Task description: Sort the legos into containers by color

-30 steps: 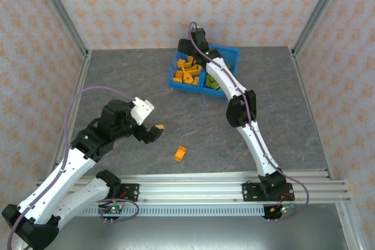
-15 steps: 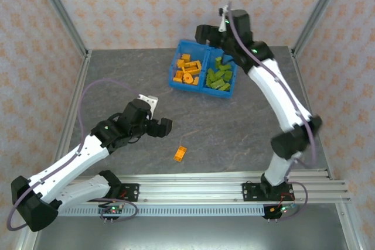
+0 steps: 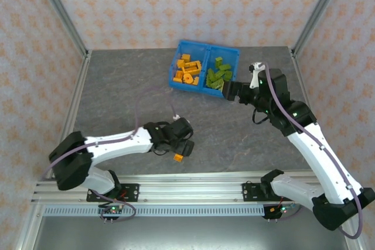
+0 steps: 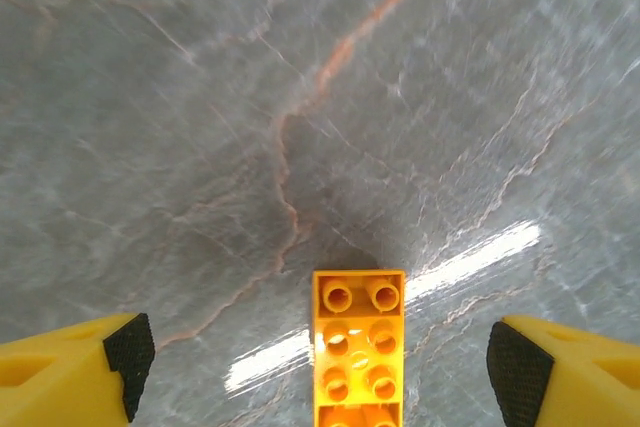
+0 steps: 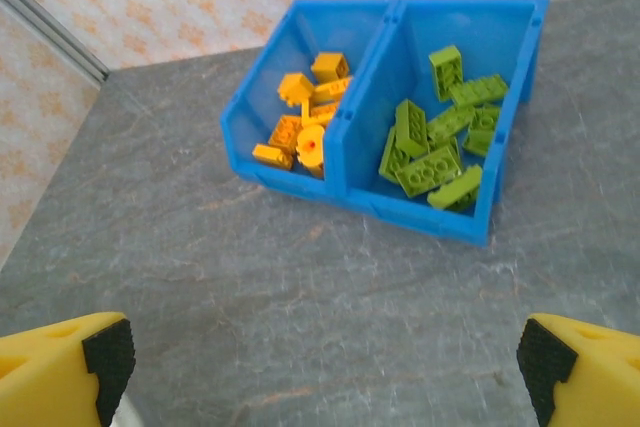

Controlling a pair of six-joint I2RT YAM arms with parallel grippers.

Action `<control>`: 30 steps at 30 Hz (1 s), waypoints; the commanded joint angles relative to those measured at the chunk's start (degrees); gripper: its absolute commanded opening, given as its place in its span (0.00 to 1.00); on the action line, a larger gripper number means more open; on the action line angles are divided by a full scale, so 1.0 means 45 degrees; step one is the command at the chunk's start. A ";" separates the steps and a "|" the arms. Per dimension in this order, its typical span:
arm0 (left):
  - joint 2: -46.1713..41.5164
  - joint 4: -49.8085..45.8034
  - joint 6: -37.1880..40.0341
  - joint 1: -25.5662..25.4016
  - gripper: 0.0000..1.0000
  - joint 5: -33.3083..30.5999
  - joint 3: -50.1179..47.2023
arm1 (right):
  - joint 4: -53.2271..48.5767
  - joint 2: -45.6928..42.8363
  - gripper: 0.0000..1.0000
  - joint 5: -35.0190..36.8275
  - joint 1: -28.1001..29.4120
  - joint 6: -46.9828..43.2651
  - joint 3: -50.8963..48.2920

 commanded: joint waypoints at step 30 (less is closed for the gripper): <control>0.0168 -0.0307 0.0407 0.0657 0.27 -0.3050 0.3567 | -0.0381 -0.0301 0.99 0.0534 -0.0041 0.0856 -0.0740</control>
